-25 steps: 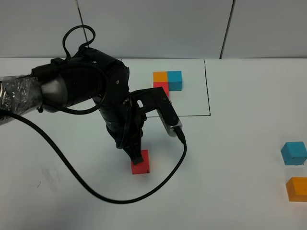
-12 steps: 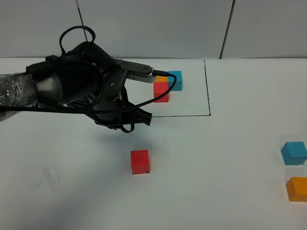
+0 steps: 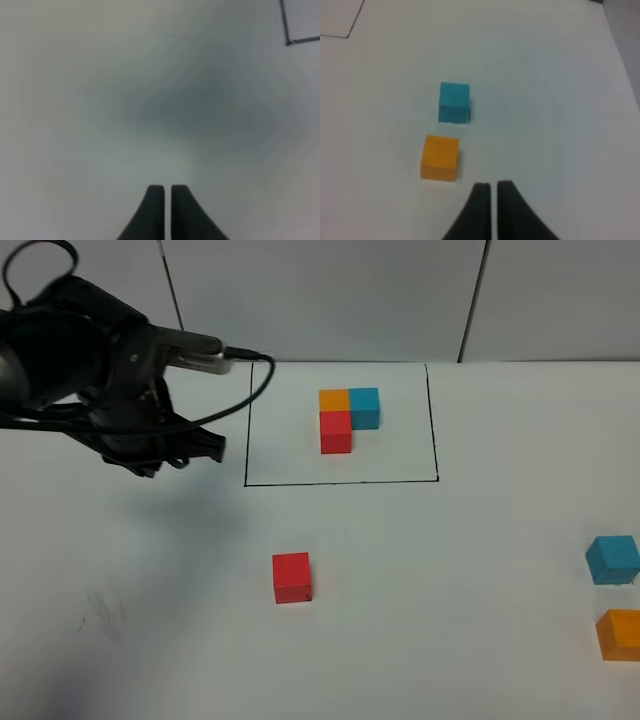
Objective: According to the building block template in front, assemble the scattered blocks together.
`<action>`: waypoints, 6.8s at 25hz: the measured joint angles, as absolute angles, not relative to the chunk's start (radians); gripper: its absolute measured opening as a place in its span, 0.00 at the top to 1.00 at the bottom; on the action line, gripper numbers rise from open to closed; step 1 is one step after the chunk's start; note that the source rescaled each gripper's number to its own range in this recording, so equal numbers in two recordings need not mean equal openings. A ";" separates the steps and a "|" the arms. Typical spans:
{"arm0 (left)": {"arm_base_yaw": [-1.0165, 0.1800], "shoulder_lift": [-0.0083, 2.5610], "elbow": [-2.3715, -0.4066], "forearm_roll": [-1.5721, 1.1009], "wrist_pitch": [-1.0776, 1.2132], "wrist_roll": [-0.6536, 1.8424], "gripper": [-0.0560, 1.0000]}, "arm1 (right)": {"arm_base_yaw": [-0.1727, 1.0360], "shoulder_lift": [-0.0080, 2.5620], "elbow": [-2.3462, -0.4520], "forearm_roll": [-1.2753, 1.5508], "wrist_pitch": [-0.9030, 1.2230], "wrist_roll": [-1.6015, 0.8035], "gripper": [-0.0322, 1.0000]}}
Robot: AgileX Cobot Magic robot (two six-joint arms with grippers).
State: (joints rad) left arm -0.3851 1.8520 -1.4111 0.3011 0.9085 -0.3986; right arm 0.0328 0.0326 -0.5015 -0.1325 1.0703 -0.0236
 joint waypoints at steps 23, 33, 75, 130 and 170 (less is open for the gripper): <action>0.163 1.372 -0.883 0.309 0.926 -0.232 0.94 | 0.033 0.033 -0.501 -0.133 1.070 -0.024 0.97; 0.212 0.988 -0.603 0.188 0.971 -0.100 0.94 | 0.033 0.033 -0.501 -0.133 1.070 -0.024 0.97; 0.212 0.524 -0.544 -0.060 1.134 -0.008 0.94 | 0.033 0.033 -0.501 -0.133 1.070 -0.024 0.97; 0.030 -0.006 -0.505 -0.014 1.070 -0.007 0.94 | 0.033 0.033 -0.501 -0.133 1.070 -0.024 0.97; 0.019 -0.006 -0.505 -0.015 1.070 -0.006 0.95 | 0.033 0.033 -0.501 -0.133 1.070 -0.024 0.97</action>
